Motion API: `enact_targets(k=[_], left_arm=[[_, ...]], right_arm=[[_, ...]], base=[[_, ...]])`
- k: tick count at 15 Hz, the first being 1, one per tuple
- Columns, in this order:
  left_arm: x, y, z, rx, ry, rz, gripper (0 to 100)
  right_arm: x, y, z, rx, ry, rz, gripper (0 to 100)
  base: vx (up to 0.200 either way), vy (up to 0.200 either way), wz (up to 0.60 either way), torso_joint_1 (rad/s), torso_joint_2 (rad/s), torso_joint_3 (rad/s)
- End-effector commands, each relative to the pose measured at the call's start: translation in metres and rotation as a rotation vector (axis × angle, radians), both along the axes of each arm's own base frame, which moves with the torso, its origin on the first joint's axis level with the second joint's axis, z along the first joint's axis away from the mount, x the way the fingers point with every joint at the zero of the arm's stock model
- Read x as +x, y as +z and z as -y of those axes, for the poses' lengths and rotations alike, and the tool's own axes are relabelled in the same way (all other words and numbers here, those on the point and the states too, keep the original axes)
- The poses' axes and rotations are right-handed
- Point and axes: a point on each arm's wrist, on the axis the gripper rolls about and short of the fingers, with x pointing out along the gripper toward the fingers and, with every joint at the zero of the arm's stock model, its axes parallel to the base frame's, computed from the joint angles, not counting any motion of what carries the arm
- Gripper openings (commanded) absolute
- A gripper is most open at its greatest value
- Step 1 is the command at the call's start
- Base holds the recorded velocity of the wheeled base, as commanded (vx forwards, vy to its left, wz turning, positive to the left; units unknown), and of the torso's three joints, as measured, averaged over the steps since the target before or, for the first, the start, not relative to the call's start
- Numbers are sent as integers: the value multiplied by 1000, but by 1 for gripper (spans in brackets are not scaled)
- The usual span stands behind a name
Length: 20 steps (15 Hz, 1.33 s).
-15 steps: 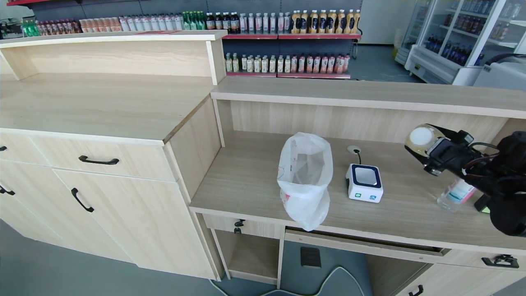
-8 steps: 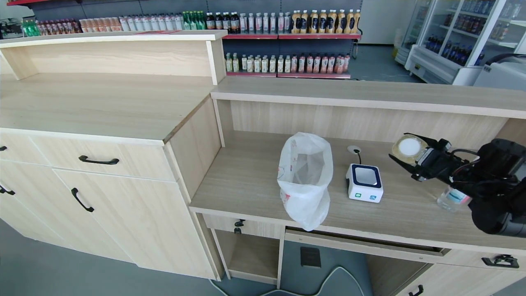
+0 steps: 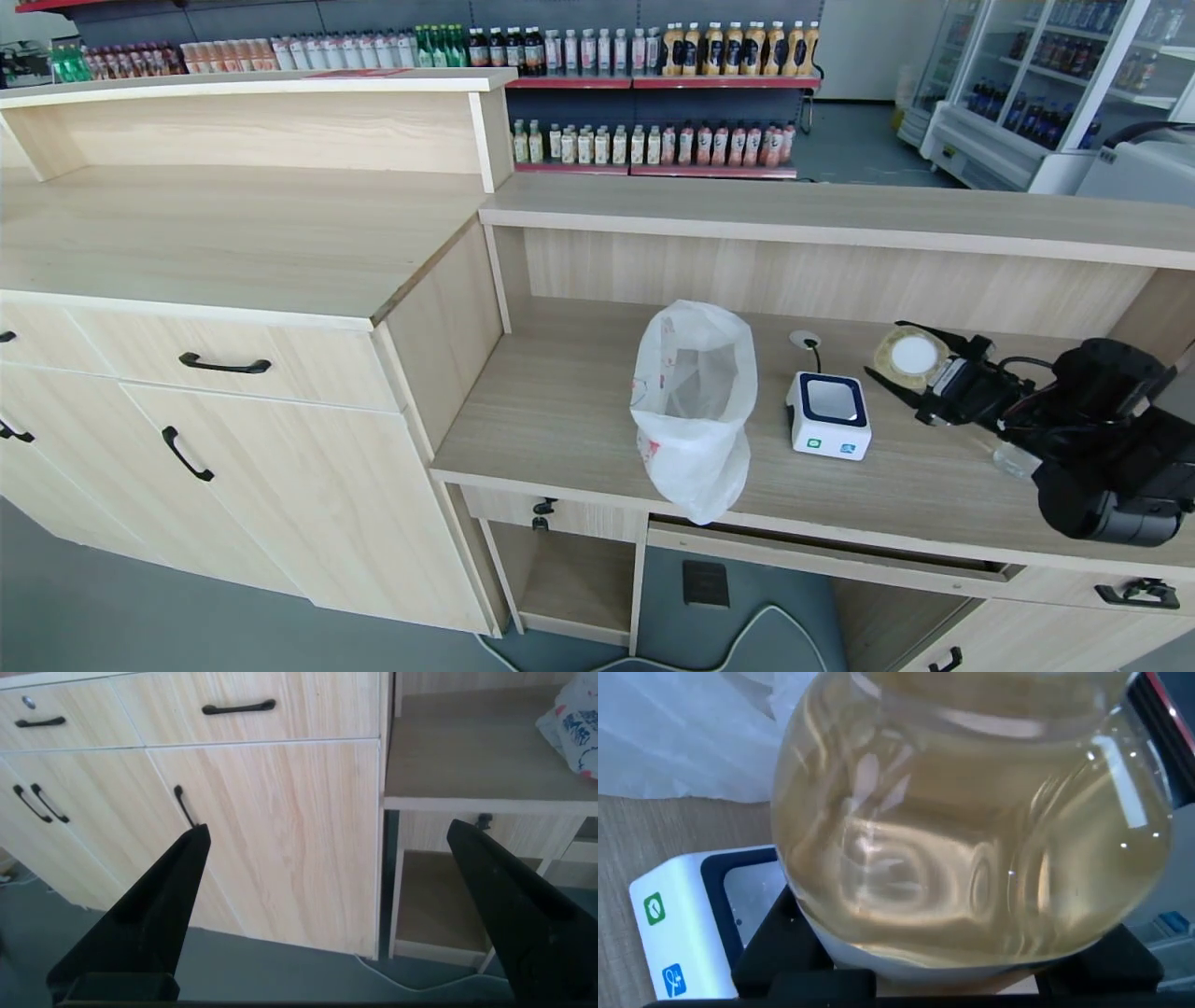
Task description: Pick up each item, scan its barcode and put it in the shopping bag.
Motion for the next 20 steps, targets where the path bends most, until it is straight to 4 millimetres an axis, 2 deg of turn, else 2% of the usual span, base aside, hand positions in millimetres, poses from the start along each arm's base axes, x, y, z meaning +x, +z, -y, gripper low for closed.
enact_targets(k=[1, 14, 20], left_arm=[[0, 0, 0, 0, 0, 1, 100], [0, 0, 0, 0, 0, 1, 100], [0, 0, 0, 0, 0, 1, 100]], right_arm=[[6, -12, 4, 2, -6, -19, 0], [15, -23, 2, 10, 7, -33, 0], [38, -26, -13, 54, 62, -17, 0]], base=[[0, 0, 0, 0, 0, 0], [0, 0, 0, 0, 0, 0], [0, 0, 0, 0, 0, 0]])
